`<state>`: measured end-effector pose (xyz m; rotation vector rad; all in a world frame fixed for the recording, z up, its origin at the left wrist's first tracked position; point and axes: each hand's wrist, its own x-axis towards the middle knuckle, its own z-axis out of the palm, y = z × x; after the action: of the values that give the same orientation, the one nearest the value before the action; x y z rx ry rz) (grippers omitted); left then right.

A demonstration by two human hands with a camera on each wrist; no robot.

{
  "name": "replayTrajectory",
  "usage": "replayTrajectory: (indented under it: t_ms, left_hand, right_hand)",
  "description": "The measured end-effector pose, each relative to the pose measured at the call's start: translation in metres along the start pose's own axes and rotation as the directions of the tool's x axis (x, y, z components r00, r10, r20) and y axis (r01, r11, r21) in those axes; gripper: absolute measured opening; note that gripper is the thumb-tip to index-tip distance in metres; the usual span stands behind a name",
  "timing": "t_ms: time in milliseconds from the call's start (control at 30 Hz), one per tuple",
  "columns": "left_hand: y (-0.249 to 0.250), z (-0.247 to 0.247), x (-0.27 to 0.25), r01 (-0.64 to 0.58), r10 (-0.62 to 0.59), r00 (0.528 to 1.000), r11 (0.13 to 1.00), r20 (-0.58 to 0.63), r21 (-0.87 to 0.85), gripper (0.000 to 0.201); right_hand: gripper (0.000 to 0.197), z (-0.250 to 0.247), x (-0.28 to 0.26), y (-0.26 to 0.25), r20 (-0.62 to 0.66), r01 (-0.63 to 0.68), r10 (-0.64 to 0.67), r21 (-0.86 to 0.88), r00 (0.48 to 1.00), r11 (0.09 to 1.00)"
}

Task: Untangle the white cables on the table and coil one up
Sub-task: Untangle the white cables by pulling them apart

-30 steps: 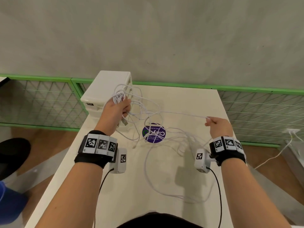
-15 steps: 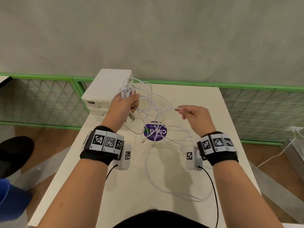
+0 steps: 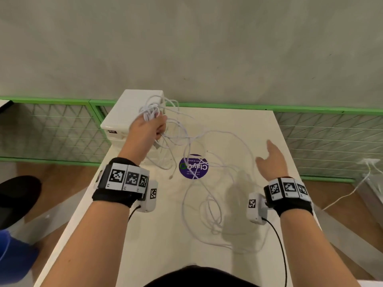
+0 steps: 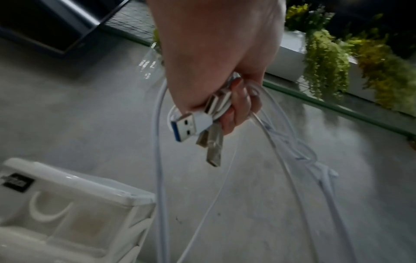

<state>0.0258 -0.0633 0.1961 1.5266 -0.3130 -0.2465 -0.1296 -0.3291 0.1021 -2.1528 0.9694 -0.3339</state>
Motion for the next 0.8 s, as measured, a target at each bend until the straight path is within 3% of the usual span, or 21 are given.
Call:
replayTrajectory:
  t_ms: [33, 100, 167, 200, 267, 300, 400, 500, 567, 667, 733, 800]
  left_hand:
    - [-0.001, 0.006, -0.001, 0.009, -0.009, 1.0, 1.0, 0.022, 0.008, 0.033]
    - [-0.002, 0.017, -0.003, 0.023, -0.024, 0.998, 1.0, 0.056, 0.015, 0.032]
    - [-0.002, 0.026, -0.005, 0.043, -0.043, 0.997, 0.999, 0.071, 0.0, 0.033]
    - [-0.003, 0.027, -0.006, 0.049, -0.049, 0.996, 0.999, 0.073, -0.008, 0.033]
    - [-0.002, 0.022, -0.005, 0.047, -0.046, 0.997, 0.999, 0.055, -0.02, 0.032]
    - [-0.002, 0.016, -0.004, 0.042, -0.041, 0.999, 0.999, 0.033, -0.031, 0.032]
    - [-0.004, -0.009, 0.0, 0.031, -0.036, 0.997, 0.996, -0.071, -0.08, 0.034]
    - [-0.004, -0.03, 0.004, 0.01, -0.049, 0.982, 0.978, -0.183, -0.209, 0.036]
    - [-0.005, -0.037, 0.007, -0.004, -0.047, 0.977, 0.972, -0.208, -0.236, 0.037]
    - [-0.009, -0.025, 0.004, 0.022, -0.041, 0.988, 0.992, -0.151, -0.123, 0.037]
    - [-0.011, -0.01, 0.001, 0.044, -0.051, 0.994, 0.996, -0.092, -0.081, 0.035]
    - [-0.011, 0.002, -0.002, 0.054, -0.058, 0.997, 0.996, -0.047, -0.072, 0.034]
  right_hand:
    - [0.068, 0.003, -0.003, -0.014, 0.03, 0.142, -0.144, 0.063, 0.989, 0.988]
    - [0.071, 0.008, -0.013, -0.046, 0.096, 0.394, -0.406, 0.118, 0.909, 0.911]
    - [0.055, 0.017, -0.021, -0.071, 0.158, 0.52, -0.534, 0.122, 0.831, 0.845]
    - [0.041, 0.021, -0.022, -0.078, 0.181, 0.516, -0.538, 0.157, 0.823, 0.842]
    - [0.016, 0.026, -0.021, -0.077, 0.209, 0.422, -0.484, 0.28, 0.85, 0.862]
    - [0.013, 0.027, -0.019, -0.071, 0.188, 0.382, -0.445, 0.293, 0.876, 0.876]
    - [0.012, 0.016, -0.004, -0.044, 0.037, 0.32, -0.329, 0.159, 0.944, 0.934]
    - [0.018, 0.003, 0.011, -0.004, -0.104, 0.139, -0.131, 0.077, 0.986, 0.987]
    - [0.02, 0.001, 0.016, 0.026, -0.148, -0.021, 0.027, 0.038, 0.989, 0.999]
    - [0.024, 0.006, 0.017, 0.047, -0.12, -0.179, 0.172, -0.051, 0.978, 0.983]
    - [0.035, 0.012, 0.016, 0.039, -0.102, -0.142, 0.133, -0.087, 0.986, 0.986]
    - [0.056, 0.017, 0.012, 0.016, -0.055, 0.075, -0.078, -0.049, 0.995, 0.996]
